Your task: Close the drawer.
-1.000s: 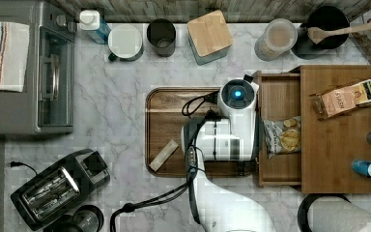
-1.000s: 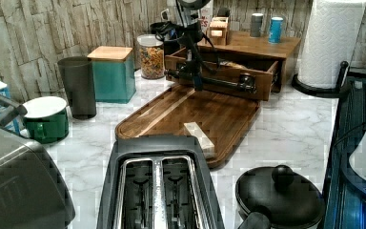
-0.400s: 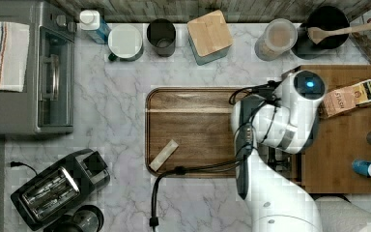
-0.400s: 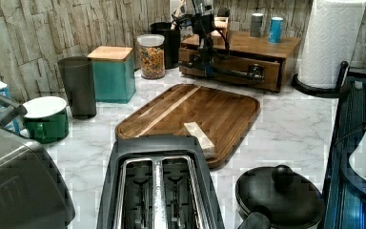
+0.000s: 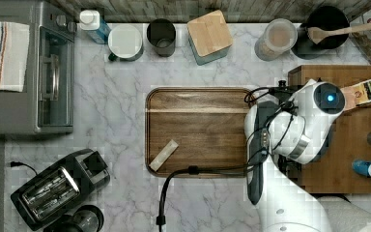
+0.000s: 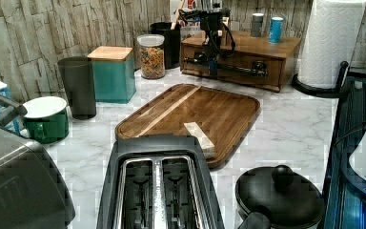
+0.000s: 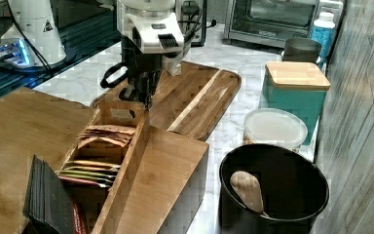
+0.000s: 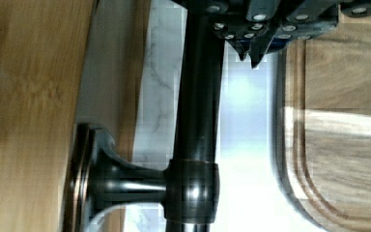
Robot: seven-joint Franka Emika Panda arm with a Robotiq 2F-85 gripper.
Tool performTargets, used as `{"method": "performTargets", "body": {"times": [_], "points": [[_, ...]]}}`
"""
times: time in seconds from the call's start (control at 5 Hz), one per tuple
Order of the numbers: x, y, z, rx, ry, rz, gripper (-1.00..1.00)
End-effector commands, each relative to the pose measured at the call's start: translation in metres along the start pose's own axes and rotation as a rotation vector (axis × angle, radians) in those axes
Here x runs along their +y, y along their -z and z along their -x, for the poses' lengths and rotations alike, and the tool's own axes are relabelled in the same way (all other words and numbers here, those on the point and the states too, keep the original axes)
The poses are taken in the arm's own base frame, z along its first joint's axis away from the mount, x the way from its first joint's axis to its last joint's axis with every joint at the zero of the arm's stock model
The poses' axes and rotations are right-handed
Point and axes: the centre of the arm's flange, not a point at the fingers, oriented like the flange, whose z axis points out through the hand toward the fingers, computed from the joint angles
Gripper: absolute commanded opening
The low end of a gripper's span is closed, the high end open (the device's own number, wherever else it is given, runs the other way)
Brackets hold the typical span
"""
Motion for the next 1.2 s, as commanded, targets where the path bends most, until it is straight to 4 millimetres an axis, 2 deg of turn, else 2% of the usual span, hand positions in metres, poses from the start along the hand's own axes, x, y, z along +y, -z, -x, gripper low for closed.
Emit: {"method": "performTargets", "body": {"times": [0.2, 1.2], "points": [[0.1036, 0.0435, 0.0739, 0.139, -0.284, 0.127, -1.0], [0.1036, 0.0436, 0.074, 0.139, -0.284, 0.127, -1.0]]}}
